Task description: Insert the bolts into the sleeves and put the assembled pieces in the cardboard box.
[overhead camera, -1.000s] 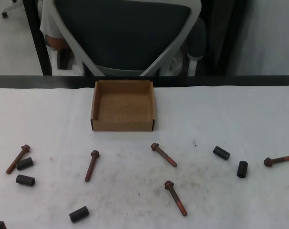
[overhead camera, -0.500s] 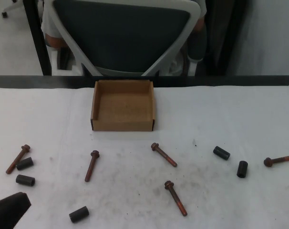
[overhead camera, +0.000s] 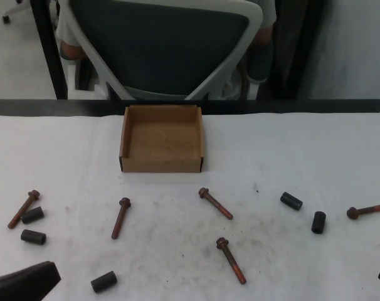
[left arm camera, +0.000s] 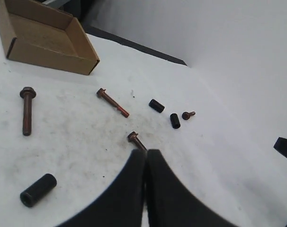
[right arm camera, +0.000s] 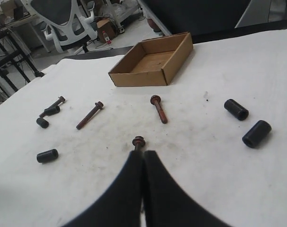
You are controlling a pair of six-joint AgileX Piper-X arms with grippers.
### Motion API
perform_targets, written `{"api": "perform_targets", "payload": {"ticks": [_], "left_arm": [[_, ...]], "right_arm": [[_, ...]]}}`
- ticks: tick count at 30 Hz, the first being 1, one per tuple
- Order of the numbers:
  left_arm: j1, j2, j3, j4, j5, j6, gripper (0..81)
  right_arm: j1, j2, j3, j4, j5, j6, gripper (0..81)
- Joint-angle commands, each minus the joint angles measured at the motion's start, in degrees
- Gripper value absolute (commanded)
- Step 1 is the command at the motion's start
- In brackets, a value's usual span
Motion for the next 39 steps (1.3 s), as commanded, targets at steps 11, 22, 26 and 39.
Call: {"api": "perform_targets", "payload": {"ticks": [11,22,26,39], "left_arm": [[-1.5,33.7,-15.1,-0.2,-2.7,9.1,0.8],[-4.8,61.3,-28.5,0.7,-5.8,14.2,4.9],[-9.1,67.5,-32.8,1.4,-10.8,15.4,22.4],[-13.4,85.6,-53.7,19.1,-27.3,20.2,43.7]], "right_arm": [[1.8,0.4,-0.5,-0.4,-3.2,1.5,0.3],[5.3,5.4,-0.5,-0.7,-3.2,2.9,0.3],[6.0,12.0,-1.1,-2.6,-3.0,4.2,0.3],[13.4,42.5,-20.0,-0.7,-3.0,-0.7,0.3]]}}
